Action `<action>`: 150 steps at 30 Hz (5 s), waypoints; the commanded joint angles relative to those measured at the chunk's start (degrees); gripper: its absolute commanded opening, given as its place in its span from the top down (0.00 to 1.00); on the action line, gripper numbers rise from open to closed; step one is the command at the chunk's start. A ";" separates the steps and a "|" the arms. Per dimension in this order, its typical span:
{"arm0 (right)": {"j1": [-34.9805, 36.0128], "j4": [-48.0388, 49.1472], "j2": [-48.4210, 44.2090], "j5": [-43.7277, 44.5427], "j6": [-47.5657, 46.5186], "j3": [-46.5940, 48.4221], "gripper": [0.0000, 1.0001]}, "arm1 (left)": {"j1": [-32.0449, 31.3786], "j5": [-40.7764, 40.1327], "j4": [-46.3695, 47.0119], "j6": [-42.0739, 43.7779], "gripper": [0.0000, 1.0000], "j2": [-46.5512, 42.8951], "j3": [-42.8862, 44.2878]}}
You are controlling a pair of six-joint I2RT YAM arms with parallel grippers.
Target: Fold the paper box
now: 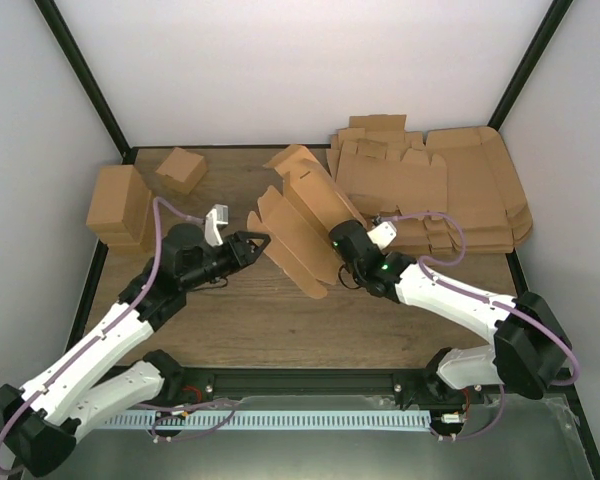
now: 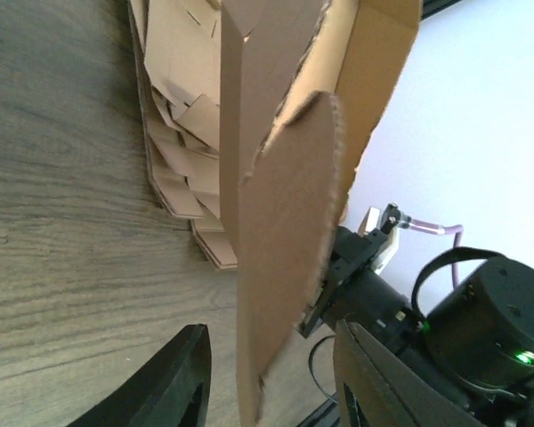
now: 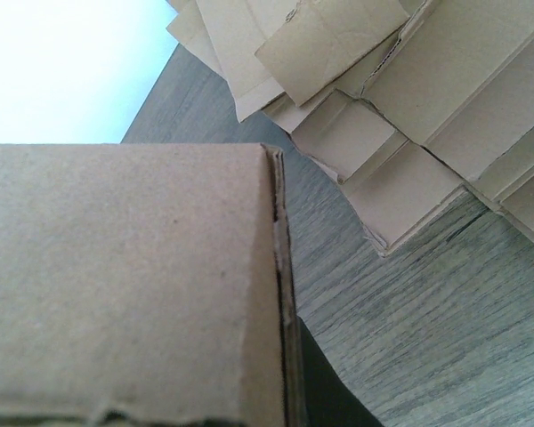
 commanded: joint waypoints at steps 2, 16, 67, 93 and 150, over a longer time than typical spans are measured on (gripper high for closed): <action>-0.21 0.72 -1.46 2.53 1.42 -0.42 0.99 | -0.20 -2.13 5.28 -0.17 0.68 3.05 -1.09; -0.20 4.76 -2.34 -2.98 -2.40 -4.10 0.40 | -0.33 -11.00 1.75 9.46 0.96 4.99 0.97; -29.67 8.37 -25.14 -63.97 -54.72 -14.64 0.20 | -12.84 -16.31 -5.84 48.08 0.96 5.65 -6.33; -29.68 15.34 -20.47 -61.40 -54.18 -14.34 0.19 | -12.90 -11.16 -5.84 48.56 0.96 7.22 -5.98; -29.71 13.60 -18.07 -67.08 -62.68 -16.64 0.31 | -13.13 -4.12 -14.54 37.24 0.06 5.42 14.21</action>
